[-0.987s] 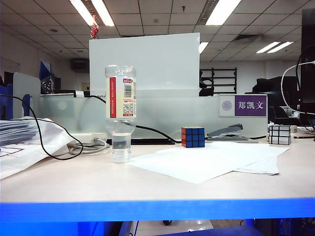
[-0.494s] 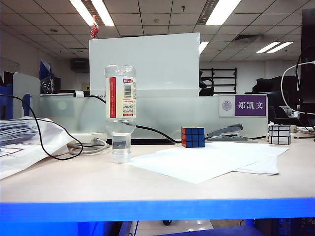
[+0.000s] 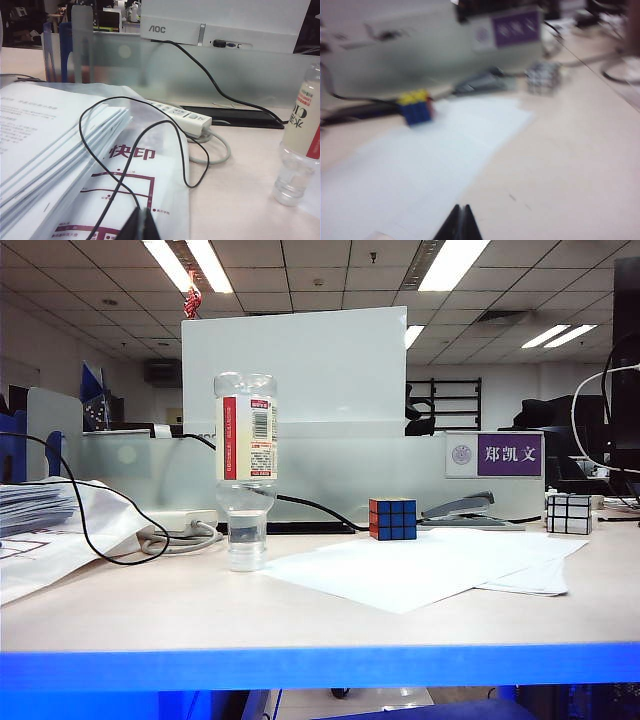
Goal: Flip the plastic bottle upside down.
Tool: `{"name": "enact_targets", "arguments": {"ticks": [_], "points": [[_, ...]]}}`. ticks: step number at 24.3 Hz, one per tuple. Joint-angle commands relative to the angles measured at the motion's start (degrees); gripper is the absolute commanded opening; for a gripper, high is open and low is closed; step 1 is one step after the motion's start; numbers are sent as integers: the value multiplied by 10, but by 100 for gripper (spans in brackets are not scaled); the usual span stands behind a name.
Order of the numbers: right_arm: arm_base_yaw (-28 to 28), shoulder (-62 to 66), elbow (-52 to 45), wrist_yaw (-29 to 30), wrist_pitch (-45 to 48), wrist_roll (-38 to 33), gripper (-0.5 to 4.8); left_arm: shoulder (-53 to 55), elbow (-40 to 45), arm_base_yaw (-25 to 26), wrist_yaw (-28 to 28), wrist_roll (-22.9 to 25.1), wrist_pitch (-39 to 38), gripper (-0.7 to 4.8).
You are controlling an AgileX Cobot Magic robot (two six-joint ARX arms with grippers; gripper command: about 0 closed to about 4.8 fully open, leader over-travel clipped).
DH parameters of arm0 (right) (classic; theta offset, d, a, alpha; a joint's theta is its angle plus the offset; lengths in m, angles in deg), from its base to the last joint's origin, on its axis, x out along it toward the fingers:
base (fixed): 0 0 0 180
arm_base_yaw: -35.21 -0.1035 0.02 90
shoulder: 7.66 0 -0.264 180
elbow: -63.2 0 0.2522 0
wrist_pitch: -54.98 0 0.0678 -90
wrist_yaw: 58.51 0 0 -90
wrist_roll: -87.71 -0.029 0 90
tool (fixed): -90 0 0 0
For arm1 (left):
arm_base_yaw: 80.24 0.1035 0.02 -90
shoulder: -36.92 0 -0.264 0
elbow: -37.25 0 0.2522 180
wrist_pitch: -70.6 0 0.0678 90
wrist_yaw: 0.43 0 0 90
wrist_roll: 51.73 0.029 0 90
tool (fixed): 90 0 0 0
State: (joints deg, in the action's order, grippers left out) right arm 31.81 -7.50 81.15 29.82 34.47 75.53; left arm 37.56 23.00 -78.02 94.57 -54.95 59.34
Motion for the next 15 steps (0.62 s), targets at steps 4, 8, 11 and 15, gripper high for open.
{"name": "enact_targets", "arguments": {"ticks": [4,8,11,15], "points": [[-27,-1,-35,-47,26,2,-9,0,0,0,2,2,9,-3],[-35,-1,-41,-80,25,6,-9,0,0,0,2,2,9,-3],[-35,-1,-41,-81,32,17,-9,0,0,0,2,2,9,-3],[-33,-1,-41,-70,46,16,-9,0,0,0,2,2,9,-3]]}}
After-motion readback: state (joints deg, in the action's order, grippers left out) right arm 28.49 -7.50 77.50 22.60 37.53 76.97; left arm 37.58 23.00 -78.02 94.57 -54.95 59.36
